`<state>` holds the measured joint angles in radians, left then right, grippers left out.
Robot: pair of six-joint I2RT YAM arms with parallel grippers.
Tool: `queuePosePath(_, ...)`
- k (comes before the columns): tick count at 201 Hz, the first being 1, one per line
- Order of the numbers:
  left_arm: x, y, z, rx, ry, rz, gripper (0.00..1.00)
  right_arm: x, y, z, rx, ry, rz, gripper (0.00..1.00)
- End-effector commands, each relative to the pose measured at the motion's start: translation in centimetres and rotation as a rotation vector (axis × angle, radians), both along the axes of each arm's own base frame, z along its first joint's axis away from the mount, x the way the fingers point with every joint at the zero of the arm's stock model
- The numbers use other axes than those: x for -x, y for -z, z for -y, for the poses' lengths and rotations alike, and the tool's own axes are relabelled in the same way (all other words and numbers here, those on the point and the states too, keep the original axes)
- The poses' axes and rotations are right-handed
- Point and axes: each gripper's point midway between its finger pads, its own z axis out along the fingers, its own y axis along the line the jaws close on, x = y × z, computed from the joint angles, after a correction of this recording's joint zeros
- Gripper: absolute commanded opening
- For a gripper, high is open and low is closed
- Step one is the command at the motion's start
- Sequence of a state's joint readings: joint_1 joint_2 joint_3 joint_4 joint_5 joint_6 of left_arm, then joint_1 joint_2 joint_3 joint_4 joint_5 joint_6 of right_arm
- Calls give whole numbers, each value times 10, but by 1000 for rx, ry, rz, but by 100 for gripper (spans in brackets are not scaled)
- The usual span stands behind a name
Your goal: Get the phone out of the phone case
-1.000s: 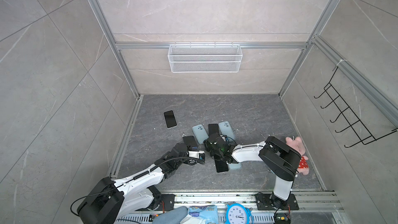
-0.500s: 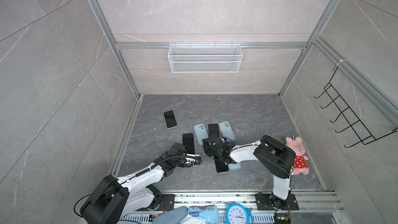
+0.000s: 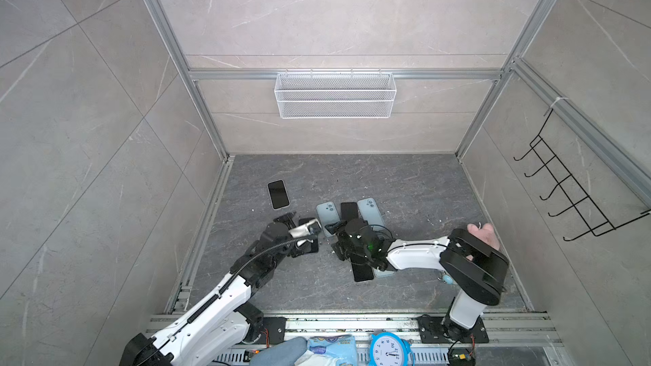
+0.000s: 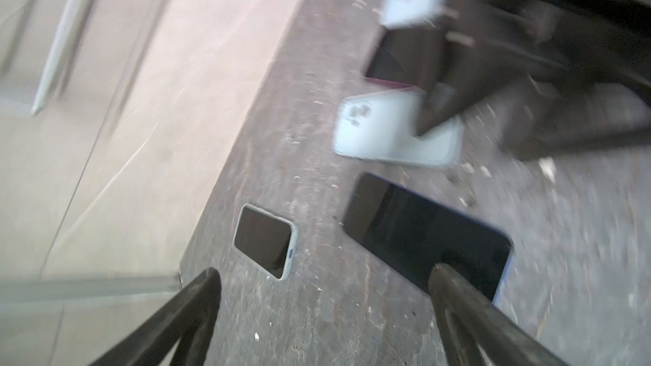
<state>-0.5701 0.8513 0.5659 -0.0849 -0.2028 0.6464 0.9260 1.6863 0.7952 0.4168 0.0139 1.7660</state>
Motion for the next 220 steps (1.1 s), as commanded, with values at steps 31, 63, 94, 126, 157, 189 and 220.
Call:
queuePosePath(31, -47, 1, -72, 402, -701, -581, 100, 29, -74, 42, 384, -329, 356, 96)
queuePosePath(63, -86, 31, -93, 494, -906, -737, 100, 38, -103, 29, 525, -594, 511, 96)
queuePosePath(94, -123, 53, -90, 525, -931, -820, 100, 29, -112, 6, 568, -715, 590, 96)
queuePosePath(126, -153, 80, -93, 520, -987, -868, 100, 23, -107, -21, 529, -781, 628, 96)
queuePosePath(157, -176, 106, -96, 530, -1043, -904, 100, 14, -97, -36, 552, -827, 630, 96)
queuePosePath(189, -189, 121, -104, 517, -1090, -907, 100, 5, -87, -31, 631, -825, 608, 96)
queuePosePath(220, -193, 131, -106, 511, -1102, -902, 100, -20, -45, 6, 827, -771, 457, 95)
